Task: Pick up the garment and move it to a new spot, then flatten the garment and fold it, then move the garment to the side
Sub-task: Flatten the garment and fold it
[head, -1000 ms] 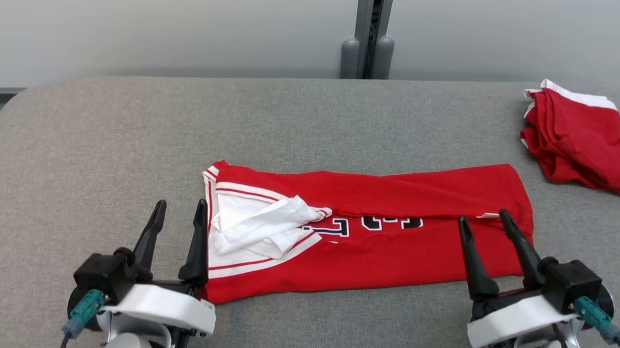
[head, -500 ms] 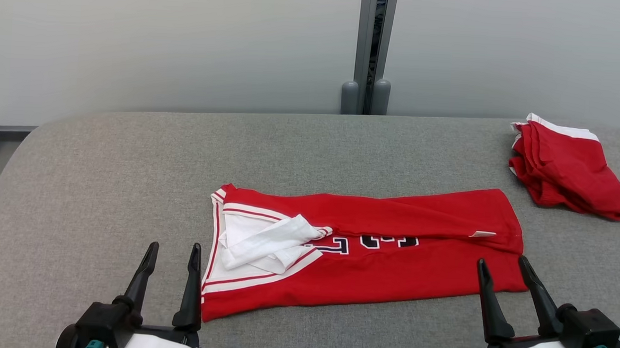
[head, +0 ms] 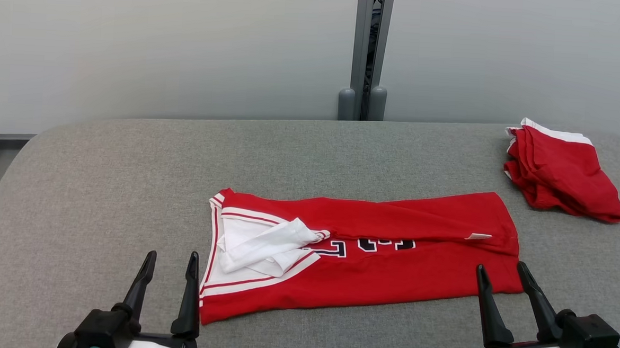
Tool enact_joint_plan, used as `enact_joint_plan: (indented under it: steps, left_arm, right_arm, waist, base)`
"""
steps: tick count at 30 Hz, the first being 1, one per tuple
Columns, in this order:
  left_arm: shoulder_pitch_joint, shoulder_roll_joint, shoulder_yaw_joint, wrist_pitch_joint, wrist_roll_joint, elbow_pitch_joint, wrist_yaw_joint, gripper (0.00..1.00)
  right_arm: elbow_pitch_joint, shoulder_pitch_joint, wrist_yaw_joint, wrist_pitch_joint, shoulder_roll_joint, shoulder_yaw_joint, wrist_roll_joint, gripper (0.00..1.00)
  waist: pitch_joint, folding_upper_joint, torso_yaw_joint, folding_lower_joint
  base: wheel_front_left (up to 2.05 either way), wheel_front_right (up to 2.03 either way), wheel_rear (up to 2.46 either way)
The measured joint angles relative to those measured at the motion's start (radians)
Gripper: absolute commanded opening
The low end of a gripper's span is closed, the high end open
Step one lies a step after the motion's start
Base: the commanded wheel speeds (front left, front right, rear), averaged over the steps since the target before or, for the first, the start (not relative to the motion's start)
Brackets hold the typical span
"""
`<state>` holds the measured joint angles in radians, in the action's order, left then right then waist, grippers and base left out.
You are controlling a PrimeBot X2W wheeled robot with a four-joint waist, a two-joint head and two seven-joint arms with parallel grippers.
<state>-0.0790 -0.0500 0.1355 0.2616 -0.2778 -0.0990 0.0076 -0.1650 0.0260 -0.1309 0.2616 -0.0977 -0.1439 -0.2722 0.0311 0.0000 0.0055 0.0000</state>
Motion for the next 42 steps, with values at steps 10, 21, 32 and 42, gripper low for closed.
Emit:
enact_joint_plan:
  steps: [10, 21, 32, 42]
  left_arm:
    - [-0.002, 0.000, 0.016, 0.000, -0.006, -0.020, 0.004, 1.00]
    - [-0.003, 0.001, 0.028, 0.000, -0.007, -0.034, 0.002, 1.00]
    - [0.010, 0.001, 0.058, 0.000, -0.043, -0.069, -0.014, 1.00]
    - [0.085, 0.001, 0.070, 0.000, -0.011, -0.070, -0.056, 1.00]
  right_arm:
    - [-0.007, 0.002, 0.000, 0.000, -0.002, -0.003, -0.004, 1.00]
    - [-0.038, -0.029, 0.000, 0.000, -0.003, 0.004, -0.033, 1.00]
    - [-0.407, -0.246, 0.000, -0.002, -0.098, -0.014, -0.200, 1.00]
    - [-0.696, -0.498, 0.000, -0.043, -0.151, 0.007, -0.301, 1.00]
  waist:
    - [0.002, 0.0000, 0.002, 0.0000]
    - [-0.011, 0.0000, 0.004, 0.0000]
    - [-0.067, 0.0000, 0.023, 0.0000]
    - [-0.172, 0.0000, 0.027, 0.0000]
  base:
    - [0.00, 0.00, 0.00]
    - [0.00, 0.00, 0.00]
    - [0.00, 0.00, 0.00]
    - [0.00, 0.00, 0.00]
